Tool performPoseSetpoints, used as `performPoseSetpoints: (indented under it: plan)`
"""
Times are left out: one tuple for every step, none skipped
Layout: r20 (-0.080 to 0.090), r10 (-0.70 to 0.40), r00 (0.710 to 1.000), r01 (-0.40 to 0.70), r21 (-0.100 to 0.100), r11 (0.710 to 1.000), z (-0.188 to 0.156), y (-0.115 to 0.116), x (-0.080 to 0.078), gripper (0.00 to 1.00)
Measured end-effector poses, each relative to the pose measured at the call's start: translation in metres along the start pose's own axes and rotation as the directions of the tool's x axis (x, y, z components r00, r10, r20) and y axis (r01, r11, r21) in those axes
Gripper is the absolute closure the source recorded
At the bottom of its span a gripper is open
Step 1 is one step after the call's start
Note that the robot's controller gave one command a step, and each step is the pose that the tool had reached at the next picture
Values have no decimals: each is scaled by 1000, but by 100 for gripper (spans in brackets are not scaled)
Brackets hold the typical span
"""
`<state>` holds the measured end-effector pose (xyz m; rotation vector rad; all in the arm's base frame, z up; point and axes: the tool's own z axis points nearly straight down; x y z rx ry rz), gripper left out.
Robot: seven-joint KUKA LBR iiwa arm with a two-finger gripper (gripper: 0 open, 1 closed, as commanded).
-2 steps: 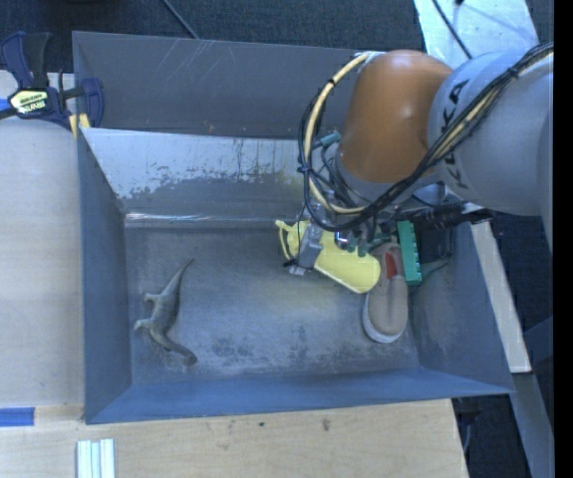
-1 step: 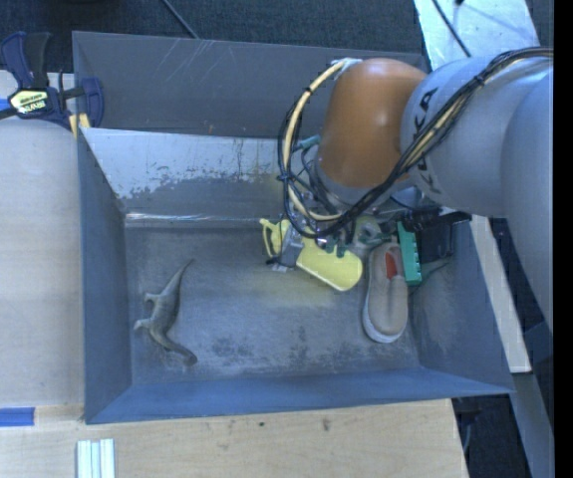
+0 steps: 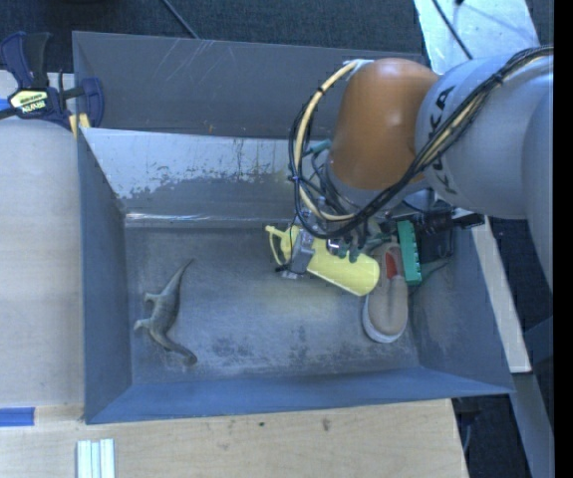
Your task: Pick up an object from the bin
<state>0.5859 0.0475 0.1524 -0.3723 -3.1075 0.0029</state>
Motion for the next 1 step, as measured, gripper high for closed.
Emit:
performPoseSetpoints:
  plan:
    - [15,41,999,-41,-4,999,-61,30,-30,100]
